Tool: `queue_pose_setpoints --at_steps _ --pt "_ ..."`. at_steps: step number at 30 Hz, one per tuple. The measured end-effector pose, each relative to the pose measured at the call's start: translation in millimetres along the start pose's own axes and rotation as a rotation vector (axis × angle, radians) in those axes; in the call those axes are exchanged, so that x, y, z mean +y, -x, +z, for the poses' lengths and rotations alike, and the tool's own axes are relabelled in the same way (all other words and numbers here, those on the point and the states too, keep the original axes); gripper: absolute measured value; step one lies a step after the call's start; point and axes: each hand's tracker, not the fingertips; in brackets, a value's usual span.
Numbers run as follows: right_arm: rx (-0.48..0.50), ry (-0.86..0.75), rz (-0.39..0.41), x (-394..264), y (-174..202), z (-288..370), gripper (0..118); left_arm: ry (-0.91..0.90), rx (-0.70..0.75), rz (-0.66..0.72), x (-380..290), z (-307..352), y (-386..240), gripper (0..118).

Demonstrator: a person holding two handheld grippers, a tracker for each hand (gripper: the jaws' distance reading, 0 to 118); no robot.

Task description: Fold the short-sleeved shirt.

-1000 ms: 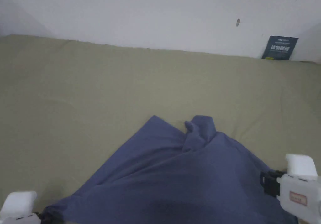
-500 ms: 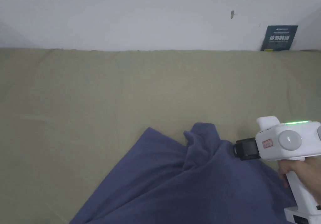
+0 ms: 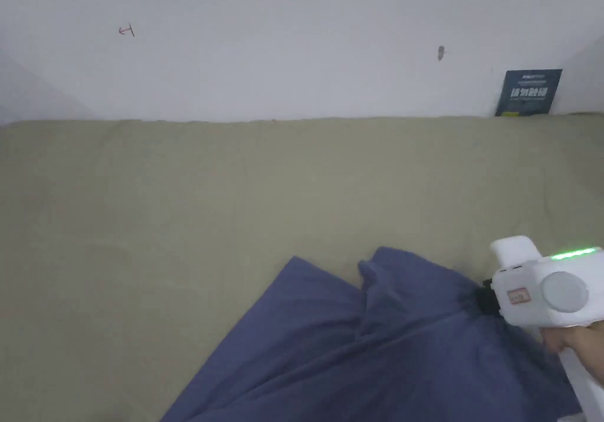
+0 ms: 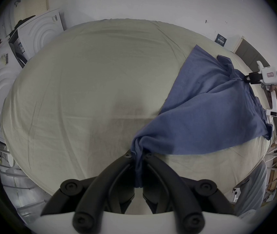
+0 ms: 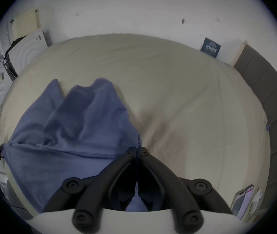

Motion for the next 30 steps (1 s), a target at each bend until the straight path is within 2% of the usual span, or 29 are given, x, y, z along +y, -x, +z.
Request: queue_pose_setpoints --at_steps 6,18,21,26,30 --pt "0.034 -0.13 -0.044 -10 -17 112 2 -0.121 -0.025 0.036 8 37 -2 5" --pt "-0.033 -0.495 -0.092 -21 -47 336 2 -0.442 -0.106 0.029 77 158 -36 5" --pt "-0.035 -0.542 -0.103 -14 -54 370 2 -0.526 -0.108 0.028 99 195 -43 5" --pt "-0.091 -0.59 -0.151 4 -70 399 2 -0.617 -0.108 0.037 133 258 -41 5" --pt "-0.051 -0.626 -0.223 22 -77 408 2 -0.655 -0.103 0.03 159 295 -39 5"
